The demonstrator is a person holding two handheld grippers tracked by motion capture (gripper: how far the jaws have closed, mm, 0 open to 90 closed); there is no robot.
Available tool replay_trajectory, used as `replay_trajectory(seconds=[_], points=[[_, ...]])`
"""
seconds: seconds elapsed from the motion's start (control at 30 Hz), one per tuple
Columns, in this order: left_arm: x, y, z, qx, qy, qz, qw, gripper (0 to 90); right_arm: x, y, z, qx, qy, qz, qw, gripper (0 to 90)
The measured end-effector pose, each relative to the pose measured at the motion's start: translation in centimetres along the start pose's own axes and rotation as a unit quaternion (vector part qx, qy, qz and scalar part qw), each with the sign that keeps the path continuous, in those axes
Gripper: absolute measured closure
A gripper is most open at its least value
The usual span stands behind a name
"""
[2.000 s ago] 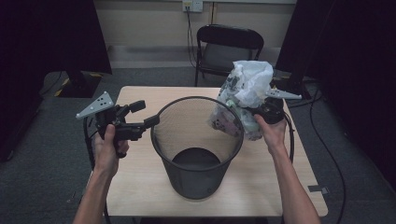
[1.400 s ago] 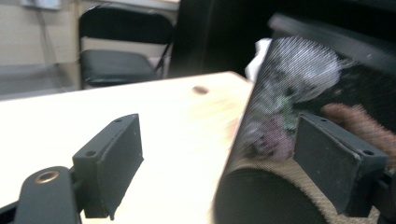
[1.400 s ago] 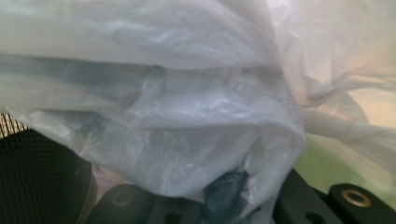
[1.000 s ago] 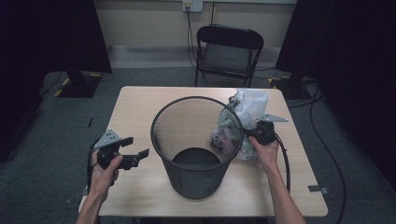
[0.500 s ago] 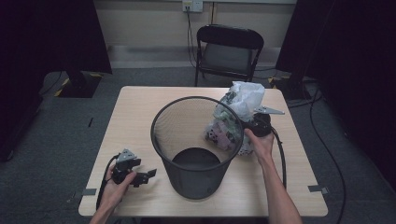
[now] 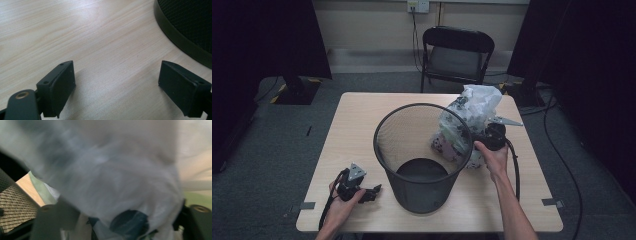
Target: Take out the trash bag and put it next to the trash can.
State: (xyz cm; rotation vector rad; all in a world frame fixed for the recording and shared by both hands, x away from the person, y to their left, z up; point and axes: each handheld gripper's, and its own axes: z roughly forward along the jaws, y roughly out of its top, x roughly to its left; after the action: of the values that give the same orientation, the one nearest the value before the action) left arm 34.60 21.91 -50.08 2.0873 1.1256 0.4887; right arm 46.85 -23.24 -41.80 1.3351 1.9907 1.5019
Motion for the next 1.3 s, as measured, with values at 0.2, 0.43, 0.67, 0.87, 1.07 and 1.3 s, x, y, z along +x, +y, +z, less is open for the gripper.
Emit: replay_trajectory(seconds=[0.2,0.43,0.67,0.87,1.07,1.3], points=[[0.0,0.0,0.0,0.000,0.001,0.001,1.0000,13.0,0.3,0.1,-1.9,-0.003,-0.012,-0.001,0.9999,19.9],[0.0,0.0,0.0,0.000,0.002,0.002,1.0000,13.0,-0.2,0.0,-4.1,-0.005,-0.027,0.001,0.9996,19.7],[-0.1,0.0,0.0,0.001,0.002,-0.002,1.0000,12.7,-0.3,-0.4,-5.7,-0.008,-0.037,0.000,0.9993,19.5],[-0.1,0.0,0.0,0.001,0.003,-0.002,1.0000,12.7,0.1,-0.7,-7.2,-0.013,-0.038,-0.007,0.9992,20.7],[-0.1,0.0,0.0,0.001,0.003,-0.001,1.0000,12.7,0.6,-2.2,-8.6,0.004,-0.043,-0.021,0.9988,22.7],[-0.1,0.0,0.0,0.001,0.003,-0.001,1.0000,12.6,1.1,-5.0,-9.9,0.032,-0.058,-0.028,0.9974,20.4]])
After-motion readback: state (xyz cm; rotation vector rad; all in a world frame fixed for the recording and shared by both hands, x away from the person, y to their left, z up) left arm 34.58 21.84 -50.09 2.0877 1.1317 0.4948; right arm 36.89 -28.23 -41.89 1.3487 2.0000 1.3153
